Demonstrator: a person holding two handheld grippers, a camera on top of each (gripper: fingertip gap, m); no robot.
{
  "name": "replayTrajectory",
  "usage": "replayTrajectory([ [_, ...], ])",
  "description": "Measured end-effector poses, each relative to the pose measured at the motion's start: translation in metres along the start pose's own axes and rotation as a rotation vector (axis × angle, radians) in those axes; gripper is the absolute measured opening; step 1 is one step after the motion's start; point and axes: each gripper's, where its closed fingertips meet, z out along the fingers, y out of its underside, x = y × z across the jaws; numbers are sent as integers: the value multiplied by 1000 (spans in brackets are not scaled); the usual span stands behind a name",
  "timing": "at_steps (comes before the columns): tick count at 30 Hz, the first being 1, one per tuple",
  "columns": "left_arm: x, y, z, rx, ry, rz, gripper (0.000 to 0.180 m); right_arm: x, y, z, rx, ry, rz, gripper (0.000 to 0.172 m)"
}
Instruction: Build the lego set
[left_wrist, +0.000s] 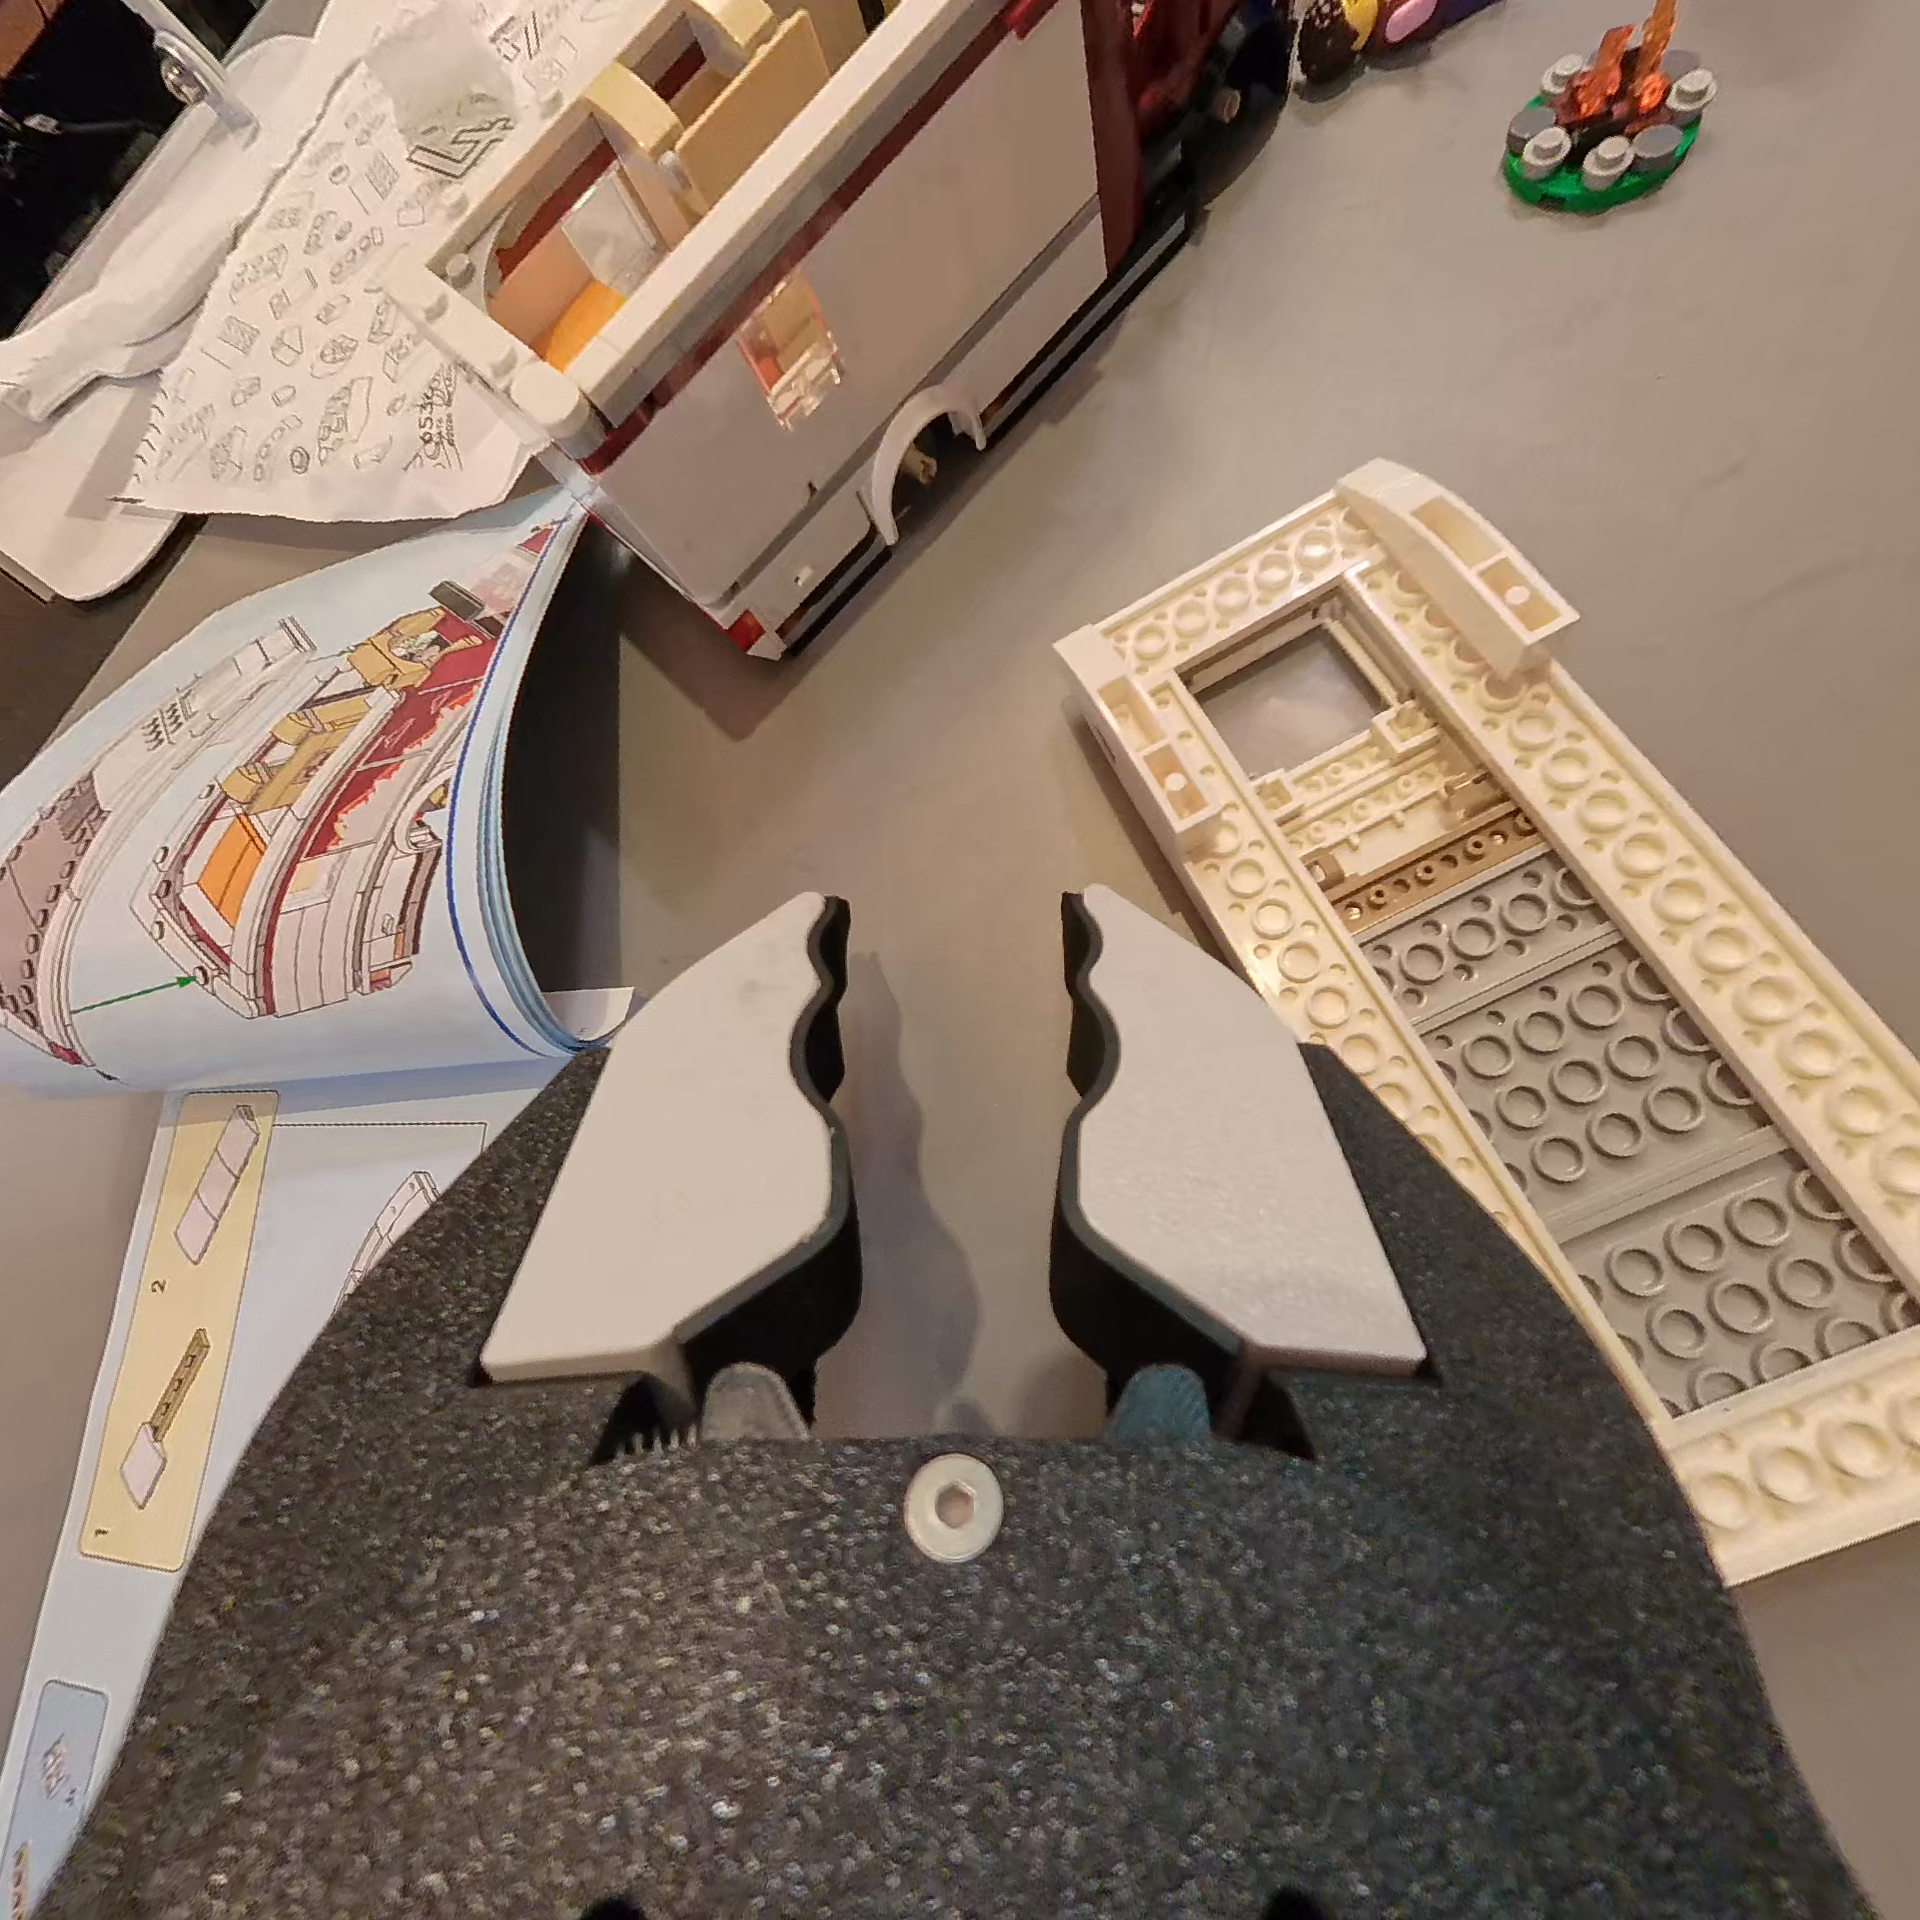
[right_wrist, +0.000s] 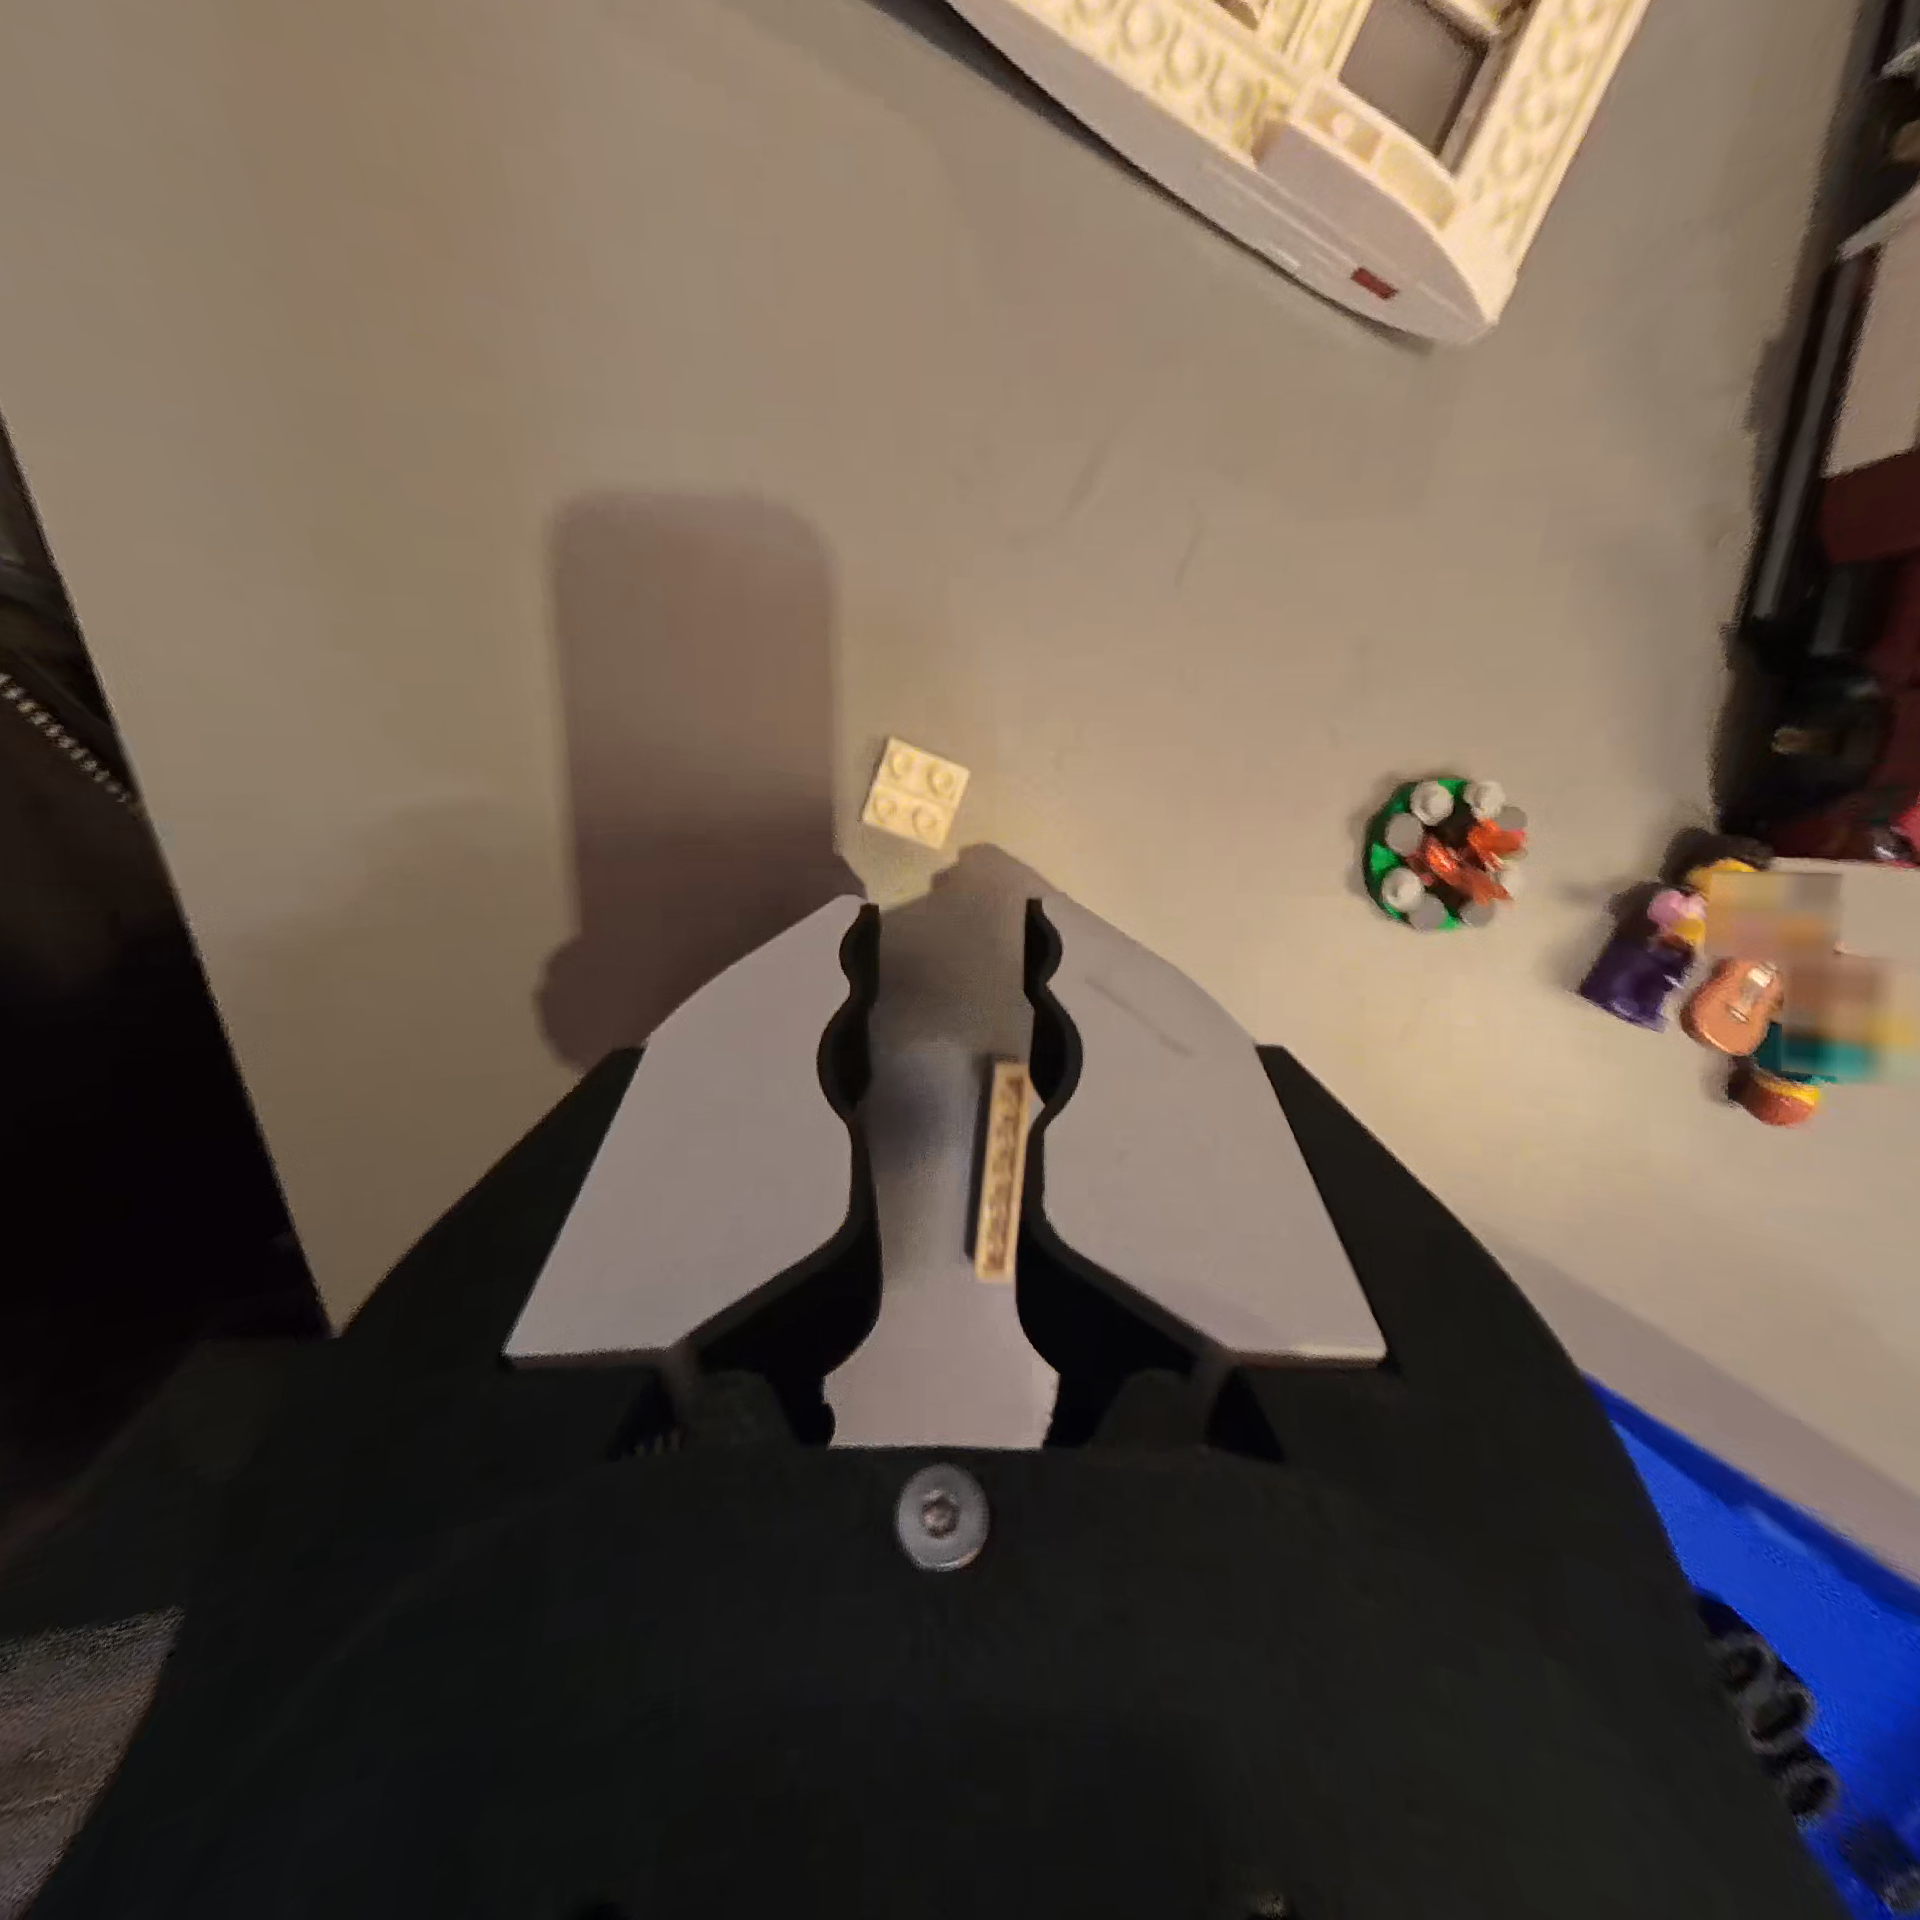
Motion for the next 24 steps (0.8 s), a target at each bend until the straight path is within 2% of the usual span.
replayTrajectory([
  [3, 0, 0, 0, 0, 4, -6, 41, 30, 21, -45, -18, 93, 44, 26],
  [5, 0, 0, 0, -1, 5, -7, 41, 69, 56, -81, -106, 216, 97, 26],
  [8, 0, 0, 0, 0, 5, -2, 40, 144, 152, -132, -404, 443, 255, 25],
  [10, 1, 0, 0, 1, 5, 1, 40, 176, 223, -152, -631, 481, 422, 28],
  [12, 1, 0, 0, 1, 4, 2, 40, 195, 270, -150, -747, 427, 545, 32],
  [14, 1, 0, 0, 2, 4, 1, 40, 206, 295, -139, -818, 360, 564, 31],
  [18, 0, 0, 0, 2, 4, -1, 40, 211, 322, -117, -947, 253, 617, 29],
  [24, 3, -1, -1, 11, 15, 18, 39, 213, 344, -105, -1028, 175, 688, 31],
])
